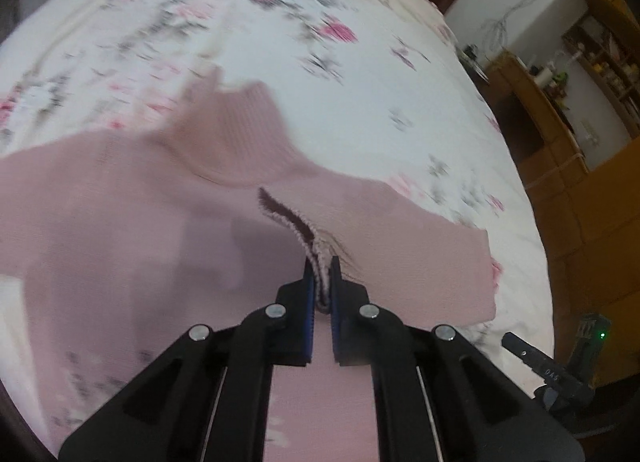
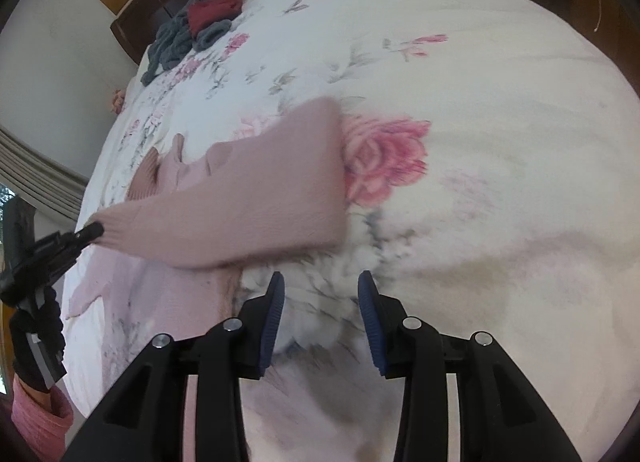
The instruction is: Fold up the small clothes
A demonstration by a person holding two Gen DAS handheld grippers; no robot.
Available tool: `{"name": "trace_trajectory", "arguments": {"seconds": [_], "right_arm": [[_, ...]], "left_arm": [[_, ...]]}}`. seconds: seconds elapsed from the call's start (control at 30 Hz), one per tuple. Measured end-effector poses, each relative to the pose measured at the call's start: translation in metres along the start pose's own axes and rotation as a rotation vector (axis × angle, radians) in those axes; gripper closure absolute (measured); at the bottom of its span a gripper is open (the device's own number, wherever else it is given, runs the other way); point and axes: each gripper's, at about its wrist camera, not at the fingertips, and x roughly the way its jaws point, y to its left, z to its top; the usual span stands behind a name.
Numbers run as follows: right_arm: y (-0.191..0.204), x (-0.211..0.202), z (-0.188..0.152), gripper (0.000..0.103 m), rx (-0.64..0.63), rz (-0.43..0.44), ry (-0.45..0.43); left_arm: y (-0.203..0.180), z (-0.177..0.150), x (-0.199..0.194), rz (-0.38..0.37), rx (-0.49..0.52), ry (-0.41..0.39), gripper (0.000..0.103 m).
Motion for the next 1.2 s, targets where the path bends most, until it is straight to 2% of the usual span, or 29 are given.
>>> {"name": "trace_trajectory", "arguments": {"seconds": [0.13, 0.37, 0.5, 0.57, 0.63, 0.7, 0.83, 1.0, 1.07, 1.13, 1.2], "right_arm": [[0.014, 0.019, 0.013, 0.058, 0.025, 0.059, 0.026], [0.04, 0.053, 0.026, 0.057, 0.018, 0.074, 0.077], [0.058, 0.073, 0.031, 0.057, 0.004, 0.094, 0.107], [0.066, 0.086, 0.031, 0.057, -0.009, 0.066, 0.131], [0.071, 0.098, 0.03, 0.062, -0.021, 0.034, 0.156], [0.072, 0.106, 0.027, 0.067, -0.029, 0.007, 0.171], [0.071, 0.116, 0.021, 0.068, -0.035, -0.035, 0.179], [0.074, 0.116, 0.023, 0.068, -0.056, -0.056, 0.191], [0.08, 0.105, 0.025, 0.065, -0.075, -0.091, 0.169], [0.091, 0.086, 0.029, 0.064, -0.094, -0.12, 0.106], [0.107, 0.067, 0.031, 0.064, -0.124, -0.098, 0.052]], "left_arm": [[0.037, 0.011, -0.024, 0.044, -0.029, -0.03, 0.099], [0.11, 0.026, -0.052, 0.157, -0.113, -0.1, 0.099], [0.147, 0.028, -0.044, 0.203, -0.161, -0.07, 0.099], [0.161, 0.024, -0.032, 0.219, -0.182, -0.044, 0.099], [0.174, 0.018, -0.016, 0.24, -0.197, -0.011, 0.098], [0.183, 0.014, -0.004, 0.253, -0.204, 0.015, 0.098], [0.201, 0.001, 0.026, 0.307, -0.21, 0.082, 0.096], [0.214, 0.003, 0.022, 0.286, -0.227, 0.093, 0.089], [0.213, 0.007, 0.005, 0.296, -0.228, 0.066, 0.091], [0.205, 0.012, -0.018, 0.308, -0.194, 0.0, 0.089], [0.19, 0.017, -0.03, 0.283, -0.156, -0.031, 0.086]]}}
